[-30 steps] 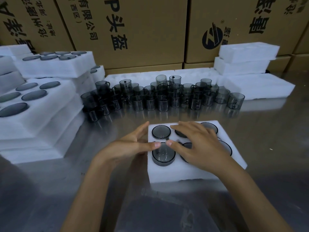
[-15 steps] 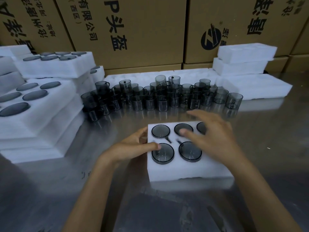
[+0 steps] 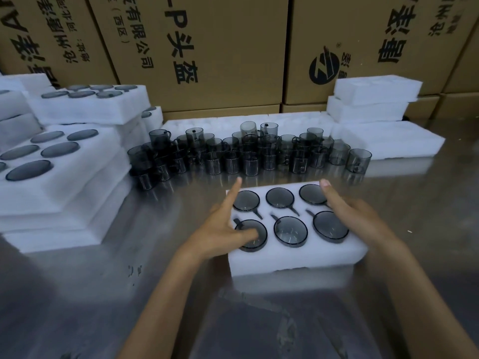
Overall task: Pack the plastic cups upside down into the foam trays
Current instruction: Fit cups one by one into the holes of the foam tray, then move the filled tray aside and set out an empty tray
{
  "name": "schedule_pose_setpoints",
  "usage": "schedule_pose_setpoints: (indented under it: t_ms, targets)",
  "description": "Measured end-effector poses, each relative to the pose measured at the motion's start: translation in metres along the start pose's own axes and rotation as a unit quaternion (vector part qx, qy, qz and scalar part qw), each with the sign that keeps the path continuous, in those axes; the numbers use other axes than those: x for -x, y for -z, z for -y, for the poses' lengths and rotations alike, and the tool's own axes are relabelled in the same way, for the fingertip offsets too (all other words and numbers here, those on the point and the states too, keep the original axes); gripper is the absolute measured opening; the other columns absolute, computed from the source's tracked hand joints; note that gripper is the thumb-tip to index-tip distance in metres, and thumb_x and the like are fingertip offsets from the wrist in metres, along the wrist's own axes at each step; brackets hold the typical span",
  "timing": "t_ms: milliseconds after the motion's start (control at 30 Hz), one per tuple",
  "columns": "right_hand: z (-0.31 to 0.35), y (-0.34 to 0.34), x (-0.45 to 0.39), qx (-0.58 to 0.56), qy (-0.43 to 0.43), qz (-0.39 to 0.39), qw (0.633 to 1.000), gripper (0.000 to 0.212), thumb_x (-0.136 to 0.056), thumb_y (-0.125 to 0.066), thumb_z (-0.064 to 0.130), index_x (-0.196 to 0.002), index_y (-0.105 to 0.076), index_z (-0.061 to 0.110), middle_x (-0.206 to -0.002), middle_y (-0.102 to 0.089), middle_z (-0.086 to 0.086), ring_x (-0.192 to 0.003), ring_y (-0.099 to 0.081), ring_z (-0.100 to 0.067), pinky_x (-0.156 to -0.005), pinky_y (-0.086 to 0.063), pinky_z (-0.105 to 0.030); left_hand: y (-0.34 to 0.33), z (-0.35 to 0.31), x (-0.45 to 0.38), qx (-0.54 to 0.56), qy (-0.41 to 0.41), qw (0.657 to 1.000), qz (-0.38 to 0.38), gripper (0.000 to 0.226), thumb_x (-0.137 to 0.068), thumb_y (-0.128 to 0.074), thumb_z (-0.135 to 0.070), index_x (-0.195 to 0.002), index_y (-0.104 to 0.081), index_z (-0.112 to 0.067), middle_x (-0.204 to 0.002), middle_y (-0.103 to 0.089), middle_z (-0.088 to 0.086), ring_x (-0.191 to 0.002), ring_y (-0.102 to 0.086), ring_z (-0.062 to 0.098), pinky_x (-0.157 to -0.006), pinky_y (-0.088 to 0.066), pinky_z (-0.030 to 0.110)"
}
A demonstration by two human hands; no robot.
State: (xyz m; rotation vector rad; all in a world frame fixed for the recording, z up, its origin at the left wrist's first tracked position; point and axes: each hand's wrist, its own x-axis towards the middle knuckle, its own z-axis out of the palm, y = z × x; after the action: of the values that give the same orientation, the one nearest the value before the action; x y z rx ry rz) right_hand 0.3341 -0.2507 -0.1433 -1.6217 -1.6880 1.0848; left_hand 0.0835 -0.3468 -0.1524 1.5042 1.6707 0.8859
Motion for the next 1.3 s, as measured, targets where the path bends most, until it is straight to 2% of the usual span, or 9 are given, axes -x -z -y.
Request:
schedule_pose_setpoints:
  t_ms: [100,267,333,467,733,900,1033,1100,1300]
  targets:
    - [0.002,-0.002,0.004,-0.131,0.022,0.088,0.987,0.058,-0.064,-0.063,0.09,-0.112,-0.066,0.058,-0.116,-0.071,0.02,-0.102,-0.069,-0.007,-0.088,-0.056,-0.034,0.003,0.003,-0.004,0.069,-0.016,0.994,-0.082,0.111,-0.069,-0.072,-0.032,-0.147,0.001,-0.063,-0.157,-0.032,-0.008,-0.139,-0.039,0.014,-0.111,-0.041,0.044]
    - [0.003,-0.015,0.004,-0.252,0.137,0.167,0.943,0.045,-0.081,-0.073,0.059,-0.123,-0.06,0.055,-0.118,-0.071,0.02,-0.102,-0.071,-0.002,-0.069,-0.056,-0.014,0.0,0.014,-0.012,0.18,-0.028,0.964,-0.192,0.101,-0.083,-0.071,-0.006,-0.156,-0.013,-0.044,-0.124,-0.062,-0.027,-0.109,-0.063,-0.004,-0.09,-0.056,0.026]
    - [0.004,-0.023,0.004,-0.276,0.152,0.136,0.939,0.042,-0.082,-0.075,0.053,-0.122,-0.063,0.05,-0.115,-0.074,0.017,-0.1,-0.072,-0.005,-0.068,-0.057,-0.017,0.002,0.018,-0.013,0.234,0.008,0.948,-0.217,0.087,-0.079,-0.074,-0.006,-0.151,-0.035,-0.035,-0.118,-0.07,-0.016,-0.103,-0.069,0.007,-0.087,-0.057,0.032]
    - [0.005,-0.033,0.005,-0.321,0.128,0.104,0.933,0.045,-0.081,-0.079,0.051,-0.123,-0.066,0.041,-0.113,-0.075,0.01,-0.1,-0.074,-0.013,-0.071,-0.06,-0.028,0.011,0.024,-0.011,0.336,0.058,0.928,-0.151,0.044,-0.07,-0.075,-0.017,-0.113,-0.07,-0.024,-0.112,-0.074,0.008,-0.096,-0.073,0.022,-0.073,-0.059,0.032]
    - [0.001,-0.029,-0.001,-0.393,0.028,0.272,0.878,0.059,-0.077,-0.079,0.054,-0.131,-0.064,0.035,-0.13,-0.069,-0.001,-0.114,-0.069,-0.03,-0.077,-0.06,-0.047,0.032,0.037,-0.011,0.417,0.013,0.905,-0.078,0.048,-0.081,-0.075,-0.026,-0.127,-0.065,-0.03,-0.128,-0.068,0.01,-0.116,-0.066,0.034,-0.093,-0.052,0.062]
    - [0.014,-0.045,0.008,-0.498,-0.004,0.232,0.836,0.026,-0.08,-0.072,0.042,-0.099,-0.081,0.026,-0.119,-0.074,-0.007,-0.099,-0.074,-0.031,-0.062,-0.061,-0.042,0.04,0.046,-0.012,0.565,-0.017,0.822,-0.075,0.049,-0.097,-0.055,-0.047,-0.134,-0.062,-0.016,-0.135,-0.062,0.012,-0.117,-0.065,0.029,-0.087,-0.058,0.045]
    - [0.04,-0.061,0.027,-0.537,0.005,0.265,0.801,0.026,-0.081,-0.069,0.042,-0.097,-0.082,0.025,-0.12,-0.073,-0.008,-0.101,-0.074,-0.031,-0.062,-0.062,-0.042,0.037,0.054,-0.016,0.593,0.04,0.798,-0.101,0.033,-0.105,-0.041,-0.022,-0.126,-0.058,-0.003,-0.105,-0.066,0.017,-0.096,-0.066,0.033,-0.084,-0.058,0.033]
    - [0.064,-0.075,0.038,-0.54,0.02,0.289,0.79,0.027,-0.082,-0.068,0.042,-0.097,-0.082,0.025,-0.119,-0.073,-0.009,-0.101,-0.073,-0.031,-0.064,-0.062,-0.042,0.042,0.059,-0.021,0.658,0.09,0.743,-0.085,0.028,-0.106,-0.036,-0.009,-0.119,-0.055,0.008,-0.088,-0.057,0.019,-0.096,-0.059,0.042,-0.082,-0.055,0.02]
    - [0.171,-0.13,0.046,-0.54,0.035,0.333,0.772,0.029,-0.094,-0.062,0.042,-0.112,-0.068,0.02,-0.101,-0.076,-0.01,-0.086,-0.074,-0.028,-0.065,-0.061,-0.043,0.039,0.051,-0.023,0.566,0.04,0.815,-0.114,0.054,-0.103,-0.045,-0.042,-0.14,-0.05,-0.003,-0.14,-0.054,0.024,-0.129,-0.055,0.038,-0.095,-0.054,0.043]
